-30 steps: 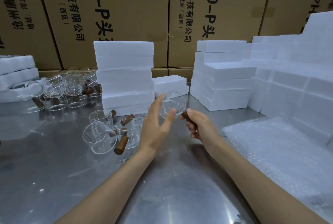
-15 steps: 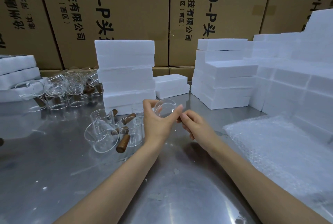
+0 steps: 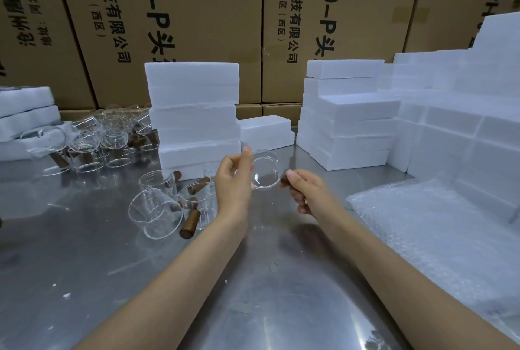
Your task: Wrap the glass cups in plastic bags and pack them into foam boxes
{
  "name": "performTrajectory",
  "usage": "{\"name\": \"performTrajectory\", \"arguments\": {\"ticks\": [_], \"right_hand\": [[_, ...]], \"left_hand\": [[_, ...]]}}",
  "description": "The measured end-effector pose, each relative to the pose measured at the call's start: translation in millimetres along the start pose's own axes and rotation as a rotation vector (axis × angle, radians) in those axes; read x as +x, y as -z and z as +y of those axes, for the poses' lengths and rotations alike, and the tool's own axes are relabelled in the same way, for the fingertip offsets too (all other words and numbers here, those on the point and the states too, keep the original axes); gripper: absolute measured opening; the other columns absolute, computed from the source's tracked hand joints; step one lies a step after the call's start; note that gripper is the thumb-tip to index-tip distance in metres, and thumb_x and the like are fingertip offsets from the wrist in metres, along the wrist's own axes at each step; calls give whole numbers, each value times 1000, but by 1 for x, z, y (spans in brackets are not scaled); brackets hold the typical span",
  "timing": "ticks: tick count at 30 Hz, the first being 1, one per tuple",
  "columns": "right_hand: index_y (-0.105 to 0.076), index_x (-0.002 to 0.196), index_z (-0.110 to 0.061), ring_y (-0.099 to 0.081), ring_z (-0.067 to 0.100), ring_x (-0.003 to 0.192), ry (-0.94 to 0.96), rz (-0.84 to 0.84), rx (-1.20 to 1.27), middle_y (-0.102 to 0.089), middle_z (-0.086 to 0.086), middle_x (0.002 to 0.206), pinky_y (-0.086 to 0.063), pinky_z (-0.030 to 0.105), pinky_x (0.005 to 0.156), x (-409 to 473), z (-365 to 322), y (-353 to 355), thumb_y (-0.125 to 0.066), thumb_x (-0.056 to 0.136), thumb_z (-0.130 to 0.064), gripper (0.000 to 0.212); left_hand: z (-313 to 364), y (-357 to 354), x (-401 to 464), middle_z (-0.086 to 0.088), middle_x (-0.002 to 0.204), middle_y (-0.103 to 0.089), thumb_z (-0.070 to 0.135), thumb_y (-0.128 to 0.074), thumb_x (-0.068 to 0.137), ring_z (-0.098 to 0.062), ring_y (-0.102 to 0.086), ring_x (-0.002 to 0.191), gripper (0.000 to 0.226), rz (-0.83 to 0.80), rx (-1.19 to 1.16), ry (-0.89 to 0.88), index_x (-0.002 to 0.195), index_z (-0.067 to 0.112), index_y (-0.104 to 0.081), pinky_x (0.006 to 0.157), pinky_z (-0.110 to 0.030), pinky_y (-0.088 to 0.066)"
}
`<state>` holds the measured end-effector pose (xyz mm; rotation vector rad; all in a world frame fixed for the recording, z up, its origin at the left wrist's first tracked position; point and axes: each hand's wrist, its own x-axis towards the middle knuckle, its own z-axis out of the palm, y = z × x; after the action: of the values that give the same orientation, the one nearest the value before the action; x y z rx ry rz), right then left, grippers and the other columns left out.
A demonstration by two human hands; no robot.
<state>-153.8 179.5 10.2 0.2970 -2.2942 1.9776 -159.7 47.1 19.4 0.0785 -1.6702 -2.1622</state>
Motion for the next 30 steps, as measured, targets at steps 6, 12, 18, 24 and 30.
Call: {"name": "performTrajectory", "arguments": {"ticks": [6,12,18,24,30], "right_hand": [[-59,77,-12,-28,7,48,-103,9,218,-30,-7,52,-25,18,44,3,-2,7,-41,99,-30,33],[-58,77,-10,-26,8,48,-152,28,300,-27,-4,54,-21,20,46,0,-4,7,-38,99,-29,35],[-57,78,-11,-24,8,50,-149,14,265,-27,-3,56,-21,20,46,0,-5,6,-37,100,-30,35],[-60,82,-12,-29,6,50,-101,-10,186,-33,-9,52,-25,19,47,0,0,8,-41,99,-32,32],[-61,79,-18,-34,2,47,-12,-11,-12,-42,-17,45,-29,15,46,1,1,6,-45,99,-30,28]], "left_hand": [[2,-1,-5,17,95,-68,36,-54,96,4,-61,95,16,-143,63,-84,93,28,-67,96,-28,-47],[-4,1,-8,15,132,-52,23,-50,98,7,-47,119,39,-314,184,-241,137,18,-49,98,-7,-37],[-10,4,-7,6,142,-48,19,-57,95,-4,-41,133,46,-319,237,-305,139,22,-45,104,-17,-36],[-14,6,-6,7,134,-55,24,-71,84,-5,-48,126,47,-267,241,-314,128,22,-55,85,-5,-43],[-14,3,-9,19,109,-56,28,-84,70,10,-56,100,54,-174,269,-301,111,20,-50,77,-7,-45]]}}
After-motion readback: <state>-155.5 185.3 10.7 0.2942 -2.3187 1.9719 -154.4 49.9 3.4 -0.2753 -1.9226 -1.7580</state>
